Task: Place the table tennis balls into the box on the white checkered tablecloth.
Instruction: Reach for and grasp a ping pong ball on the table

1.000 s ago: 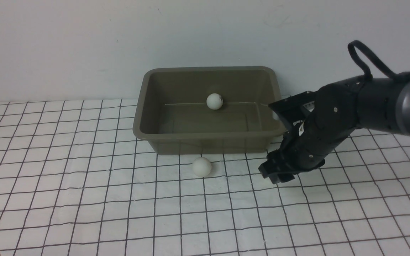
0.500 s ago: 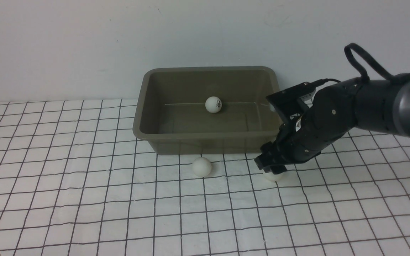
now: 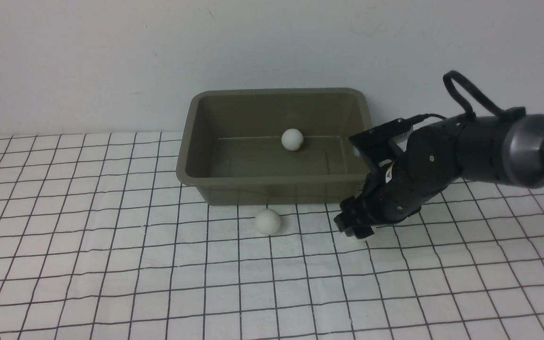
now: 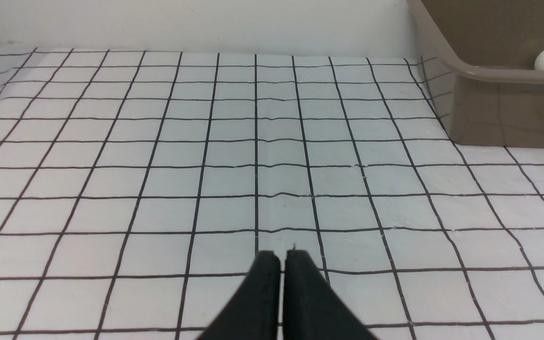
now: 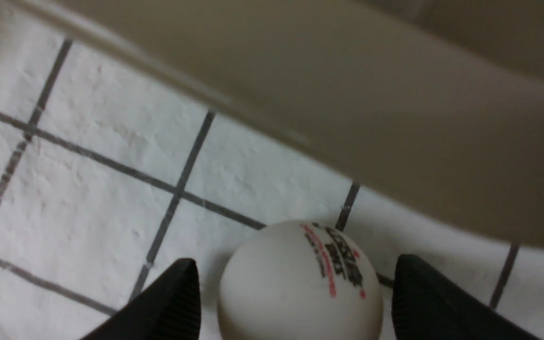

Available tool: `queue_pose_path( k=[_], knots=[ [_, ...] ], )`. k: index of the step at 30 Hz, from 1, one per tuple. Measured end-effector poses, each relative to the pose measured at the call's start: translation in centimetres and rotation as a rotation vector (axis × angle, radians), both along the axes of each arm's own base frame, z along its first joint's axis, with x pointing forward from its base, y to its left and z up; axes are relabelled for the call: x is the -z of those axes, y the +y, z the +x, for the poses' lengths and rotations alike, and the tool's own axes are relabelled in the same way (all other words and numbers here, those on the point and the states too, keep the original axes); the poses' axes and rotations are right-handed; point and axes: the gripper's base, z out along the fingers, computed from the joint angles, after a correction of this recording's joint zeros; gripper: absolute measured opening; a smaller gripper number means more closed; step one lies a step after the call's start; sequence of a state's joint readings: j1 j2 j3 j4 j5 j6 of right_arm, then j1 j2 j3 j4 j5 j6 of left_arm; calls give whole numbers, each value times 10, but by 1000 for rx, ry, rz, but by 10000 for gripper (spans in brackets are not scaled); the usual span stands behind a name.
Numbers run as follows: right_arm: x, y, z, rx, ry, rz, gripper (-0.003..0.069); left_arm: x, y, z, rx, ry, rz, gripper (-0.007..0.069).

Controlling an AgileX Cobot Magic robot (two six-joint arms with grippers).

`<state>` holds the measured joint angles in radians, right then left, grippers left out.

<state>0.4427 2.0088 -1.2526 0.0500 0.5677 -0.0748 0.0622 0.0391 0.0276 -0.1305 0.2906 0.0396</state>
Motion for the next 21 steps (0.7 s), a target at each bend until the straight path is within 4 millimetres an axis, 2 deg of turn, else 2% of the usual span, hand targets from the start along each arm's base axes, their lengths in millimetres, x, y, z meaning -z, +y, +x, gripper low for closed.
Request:
queue_pose_path(
  k=[7,13,21],
  knots=[
    [4,2,3,2,-15,7,464,0,0,0,0,0,0,-4],
    [5,2,4,12,-10,9,351,0,0,0,0,0,0,-4],
    [-5,-1,-6,5,62,-10,350,0,0,0,0,0,0,-4]
  ],
)
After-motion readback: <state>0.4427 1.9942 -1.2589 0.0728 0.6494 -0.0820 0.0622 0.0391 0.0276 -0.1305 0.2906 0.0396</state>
